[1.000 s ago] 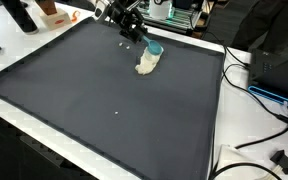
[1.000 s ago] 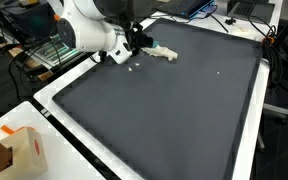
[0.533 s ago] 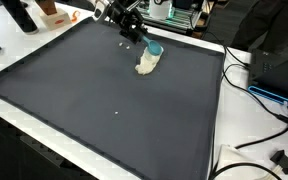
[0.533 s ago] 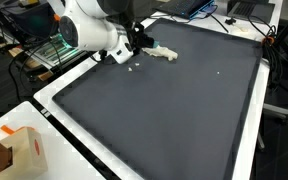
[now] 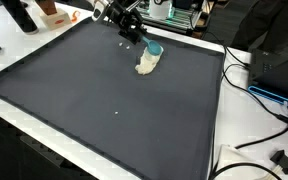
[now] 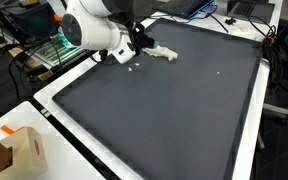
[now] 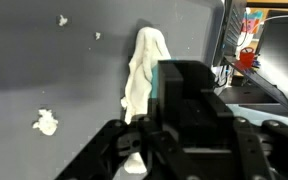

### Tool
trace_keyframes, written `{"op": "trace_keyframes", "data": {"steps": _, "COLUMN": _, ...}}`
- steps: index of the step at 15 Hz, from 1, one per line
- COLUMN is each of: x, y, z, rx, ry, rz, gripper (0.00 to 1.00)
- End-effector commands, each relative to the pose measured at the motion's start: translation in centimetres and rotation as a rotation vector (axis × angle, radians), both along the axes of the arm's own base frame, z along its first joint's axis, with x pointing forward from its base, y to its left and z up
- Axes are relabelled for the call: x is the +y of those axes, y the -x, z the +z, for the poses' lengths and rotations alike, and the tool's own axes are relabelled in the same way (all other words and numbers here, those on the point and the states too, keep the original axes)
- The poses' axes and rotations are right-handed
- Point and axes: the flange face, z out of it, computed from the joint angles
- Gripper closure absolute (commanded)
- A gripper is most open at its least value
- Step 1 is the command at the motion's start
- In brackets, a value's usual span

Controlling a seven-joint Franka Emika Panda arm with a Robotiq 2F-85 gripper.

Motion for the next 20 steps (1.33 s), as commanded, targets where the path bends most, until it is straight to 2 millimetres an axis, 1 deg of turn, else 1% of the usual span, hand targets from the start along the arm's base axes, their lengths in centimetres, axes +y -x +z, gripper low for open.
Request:
{"op": "trace_keyframes", "data": {"steps": 1, "x": -0.5, "y": -0.7, "z": -2.2, "rx": -0.013, "ry": 0.146, "rz": 0.072, "gripper": 0.75}}
{"op": "trace_keyframes", "data": {"steps": 4, "x": -0.2, "y": -1.3, "z": -1.8, "rx": -0.039, "ry": 0.174, "rz": 0.124, "gripper": 0.75}}
{"op": "trace_keyframes", "data": {"steps": 6, "x": -0.2, "y": -1.5, "z": -1.6, "rx": -0.043, "ry": 0.171, "rz": 0.127, "gripper": 0.75}}
{"op": "trace_keyframes", "data": {"steps": 11, "x": 0.3, "y": -1.1, "z": -0.9, "rx": -0.02, "ry": 0.056, "rz": 0.054, "gripper": 0.75}}
{"op": "trace_keyframes", "data": {"steps": 12, "x": 0.3, "y": -1.0, "z": -0.8, "rx": -0.02, "ry": 0.054, "rz": 0.055, "gripper": 0.75}}
{"op": "trace_keyframes", "data": {"steps": 16, "x": 0.6, "y": -0.6, "z": -0.1, "rx": -0.043, "ry": 0.048, "rz": 0.098, "gripper": 0.75}}
{"op": "trace_keyframes", "data": {"steps": 20, "x": 1.4, "y": -0.5, "z": 0.8, "rx": -0.09, "ry": 0.04, "rz": 0.168, "gripper": 0.75}}
